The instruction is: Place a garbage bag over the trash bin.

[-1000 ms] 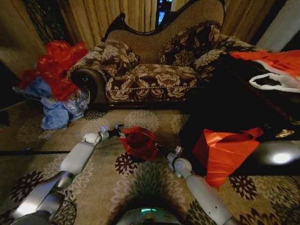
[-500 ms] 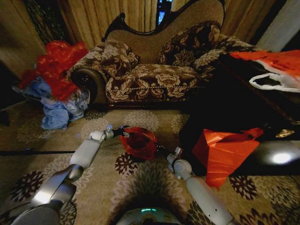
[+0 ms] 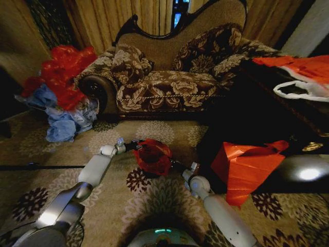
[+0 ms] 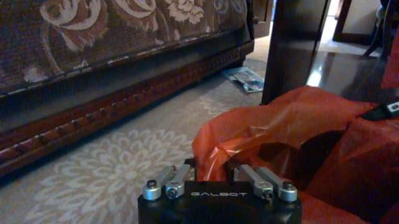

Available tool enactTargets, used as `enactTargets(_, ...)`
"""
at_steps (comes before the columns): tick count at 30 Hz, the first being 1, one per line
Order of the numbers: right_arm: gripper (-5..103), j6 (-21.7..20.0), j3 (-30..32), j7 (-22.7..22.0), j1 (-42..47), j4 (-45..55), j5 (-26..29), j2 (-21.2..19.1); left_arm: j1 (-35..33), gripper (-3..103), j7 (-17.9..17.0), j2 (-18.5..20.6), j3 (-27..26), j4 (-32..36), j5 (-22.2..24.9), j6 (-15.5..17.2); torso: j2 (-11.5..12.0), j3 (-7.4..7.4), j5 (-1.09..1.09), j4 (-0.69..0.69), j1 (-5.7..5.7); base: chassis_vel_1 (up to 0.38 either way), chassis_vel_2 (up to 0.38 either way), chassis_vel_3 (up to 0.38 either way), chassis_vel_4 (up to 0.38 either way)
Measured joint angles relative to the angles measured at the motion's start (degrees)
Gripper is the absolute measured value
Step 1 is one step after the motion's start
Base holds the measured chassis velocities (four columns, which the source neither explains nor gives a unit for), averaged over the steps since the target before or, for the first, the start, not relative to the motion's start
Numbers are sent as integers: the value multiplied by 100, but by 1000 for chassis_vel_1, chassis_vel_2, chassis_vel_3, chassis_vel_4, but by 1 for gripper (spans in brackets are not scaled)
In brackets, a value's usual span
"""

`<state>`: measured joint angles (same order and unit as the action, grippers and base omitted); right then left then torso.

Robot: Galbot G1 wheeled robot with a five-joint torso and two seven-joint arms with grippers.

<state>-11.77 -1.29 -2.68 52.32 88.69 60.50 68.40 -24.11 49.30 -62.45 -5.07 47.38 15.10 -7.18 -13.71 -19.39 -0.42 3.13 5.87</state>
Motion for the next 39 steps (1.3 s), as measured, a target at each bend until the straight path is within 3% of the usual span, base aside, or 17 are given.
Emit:
enactTargets(4,0,15,-31,-12,-52,15,-48,-8,-22,24,-11,23,0,52,22,9,0,-1,-1,1,1,0,0,0,0)
enactTargets(5,0,17,-53,-15,-72,50,-90,-30,-43,16,-31,49,1,115,45,35,1,-2,-3,1,2,0,0,0,0)
enactTargets(7,0,18,-71,-23,-81,90,-126,-51,-61,16,-48,71,1,177,62,63,1,-2,-3,1,2,0,0,0,0)
enactTargets(10,0,54,-139,-34,-89,170,-281,-97,-122,5,-90,146,4,406,134,158,1,-2,1,1,2,0,0,0,0)
enactTargets(13,0,68,-163,-48,-90,211,-297,-100,-139,1,-89,168,10,487,144,204,0,-1,2,0,2,0,0,0,0)
enactTargets(26,0,88,-145,-92,-337,159,-301,-164,56,0,-262,49,23,355,330,335,1,-1,1,-1,1,0,0,0,0)
enactTargets(39,0,83,-147,20,-733,-504,-401,-91,693,0,-685,-579,37,-614,584,495,1,0,2,0,1,0,0,0,0)
